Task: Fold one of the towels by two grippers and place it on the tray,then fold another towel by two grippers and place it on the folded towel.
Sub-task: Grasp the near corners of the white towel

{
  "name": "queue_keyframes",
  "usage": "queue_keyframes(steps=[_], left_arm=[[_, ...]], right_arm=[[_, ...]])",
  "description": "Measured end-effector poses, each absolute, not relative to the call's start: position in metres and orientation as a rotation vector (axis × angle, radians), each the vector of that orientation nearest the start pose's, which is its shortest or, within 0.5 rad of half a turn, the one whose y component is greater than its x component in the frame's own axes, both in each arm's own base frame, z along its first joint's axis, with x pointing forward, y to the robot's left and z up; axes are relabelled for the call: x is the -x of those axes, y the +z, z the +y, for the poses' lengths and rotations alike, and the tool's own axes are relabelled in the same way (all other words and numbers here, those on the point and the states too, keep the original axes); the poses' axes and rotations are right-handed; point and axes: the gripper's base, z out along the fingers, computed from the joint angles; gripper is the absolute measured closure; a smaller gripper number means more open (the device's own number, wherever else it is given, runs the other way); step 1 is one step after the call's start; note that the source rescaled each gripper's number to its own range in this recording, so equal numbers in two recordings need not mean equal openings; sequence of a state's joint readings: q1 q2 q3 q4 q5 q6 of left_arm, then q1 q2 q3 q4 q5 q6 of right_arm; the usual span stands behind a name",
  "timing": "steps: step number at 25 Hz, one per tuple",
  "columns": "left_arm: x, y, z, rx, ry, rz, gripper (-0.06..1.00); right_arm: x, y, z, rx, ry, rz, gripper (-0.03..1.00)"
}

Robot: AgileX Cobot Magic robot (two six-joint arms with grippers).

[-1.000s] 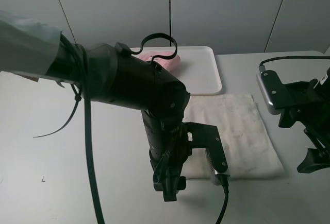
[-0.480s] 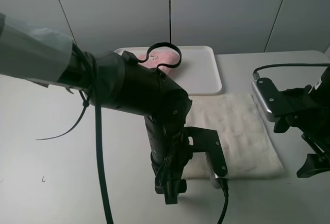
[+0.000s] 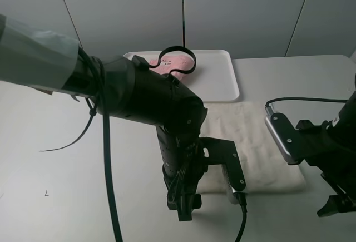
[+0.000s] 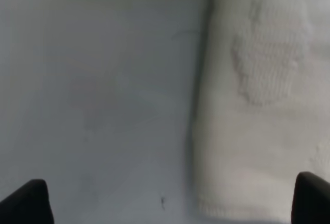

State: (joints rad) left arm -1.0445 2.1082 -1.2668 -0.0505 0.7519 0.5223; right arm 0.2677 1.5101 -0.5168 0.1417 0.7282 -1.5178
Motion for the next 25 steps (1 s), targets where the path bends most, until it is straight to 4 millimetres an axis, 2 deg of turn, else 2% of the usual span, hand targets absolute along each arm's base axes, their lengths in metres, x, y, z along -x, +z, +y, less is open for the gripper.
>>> queue_keyframes(steps=[4, 16, 21, 23, 25], left_arm=[[-0.189, 0.099, -0.331, -2.139, -0.079, 2.226, 0.03], [-0.189, 0.099, -0.331, -2.119, -0.079, 2.249, 0.03], [-0.189, 0.099, -0.331, -2.118, -0.078, 2.253, 0.03], [-0.189, 0.099, -0.331, -2.119, -0.078, 2.254, 0.03], [-0.189, 0.099, -0.331, -2.119, -0.078, 2.254, 0.03]], right_arm=[[-0.177, 0.129, 0.062, 2.353, 0.143, 2.057, -0.03], [-0.182, 0.100, 0.058, 2.416, 0.138, 2.141, -0.03], [-0.183, 0.097, 0.059, 2.415, 0.137, 2.152, -0.03], [-0.184, 0.097, 0.059, 2.409, 0.132, 2.151, 0.01], [-0.186, 0.095, 0.059, 2.393, 0.105, 2.137, 0.14]])
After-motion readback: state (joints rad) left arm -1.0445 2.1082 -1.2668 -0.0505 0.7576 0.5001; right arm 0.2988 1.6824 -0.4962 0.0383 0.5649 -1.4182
